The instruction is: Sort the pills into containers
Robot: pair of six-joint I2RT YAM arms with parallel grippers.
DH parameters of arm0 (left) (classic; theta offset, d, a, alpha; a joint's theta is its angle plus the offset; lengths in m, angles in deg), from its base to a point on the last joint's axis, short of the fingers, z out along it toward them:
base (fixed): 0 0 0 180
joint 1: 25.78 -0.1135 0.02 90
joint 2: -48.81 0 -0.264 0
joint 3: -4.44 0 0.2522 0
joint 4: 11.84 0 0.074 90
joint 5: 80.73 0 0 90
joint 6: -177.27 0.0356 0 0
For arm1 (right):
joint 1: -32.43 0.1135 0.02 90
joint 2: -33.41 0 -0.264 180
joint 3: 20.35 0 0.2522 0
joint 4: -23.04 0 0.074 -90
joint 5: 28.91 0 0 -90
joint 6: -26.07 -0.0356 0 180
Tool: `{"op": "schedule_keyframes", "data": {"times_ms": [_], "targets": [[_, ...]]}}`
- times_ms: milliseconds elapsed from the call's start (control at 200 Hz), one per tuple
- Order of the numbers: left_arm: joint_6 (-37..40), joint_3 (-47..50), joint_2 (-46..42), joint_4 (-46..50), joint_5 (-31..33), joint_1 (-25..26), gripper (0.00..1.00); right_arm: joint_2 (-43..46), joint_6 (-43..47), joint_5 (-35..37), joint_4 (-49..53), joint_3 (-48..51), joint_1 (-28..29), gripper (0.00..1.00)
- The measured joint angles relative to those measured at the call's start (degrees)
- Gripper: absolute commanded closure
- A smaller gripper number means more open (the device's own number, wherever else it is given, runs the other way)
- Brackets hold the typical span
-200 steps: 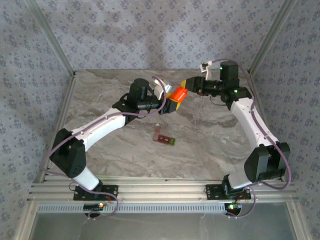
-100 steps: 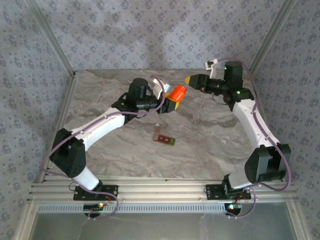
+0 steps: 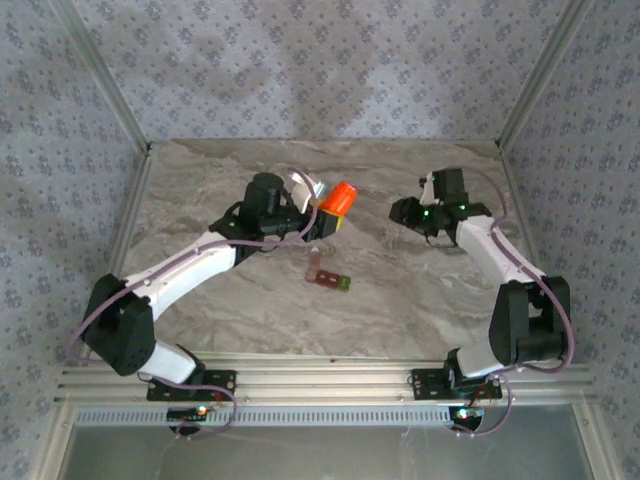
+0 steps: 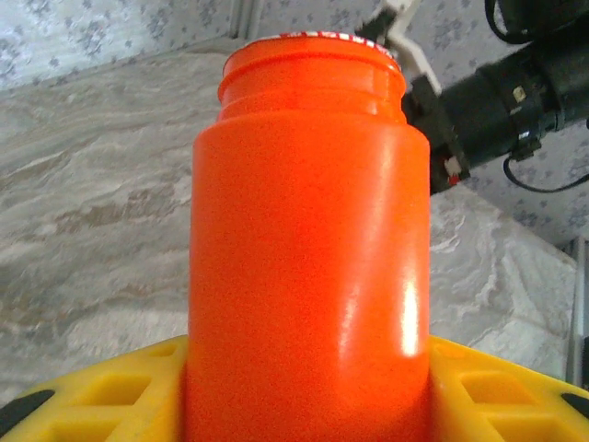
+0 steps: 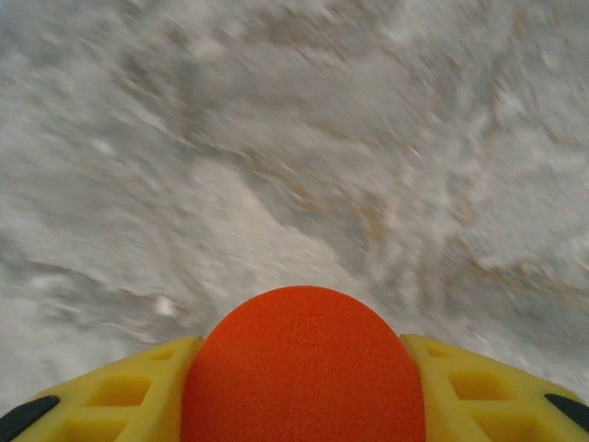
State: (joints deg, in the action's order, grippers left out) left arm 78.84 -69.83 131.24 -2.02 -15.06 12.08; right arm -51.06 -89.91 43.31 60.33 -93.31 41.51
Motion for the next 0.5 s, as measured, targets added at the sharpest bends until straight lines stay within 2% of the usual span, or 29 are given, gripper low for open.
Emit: {"op": "schedule_keyframes", "data": {"times_ms": [330, 425, 500], "targets": [[-0.83, 10.91, -10.86, 2.34, 5.60, 0.00, 1.00, -6.69, 1.84, 17.86, -0.15, 5.05, 8.00, 0.49], [-1.29, 12.74, -13.14, 2.99, 6.54, 0.00, 1.00, -8.13, 1.22, 21.62, -1.29, 6.78, 8.00, 0.43], [-1.40, 13.79, -14.73, 3.65, 7.30, 0.00, 1.00, -9.49, 0.37, 23.91, -2.10, 8.00, 8.02, 0.33]]}}
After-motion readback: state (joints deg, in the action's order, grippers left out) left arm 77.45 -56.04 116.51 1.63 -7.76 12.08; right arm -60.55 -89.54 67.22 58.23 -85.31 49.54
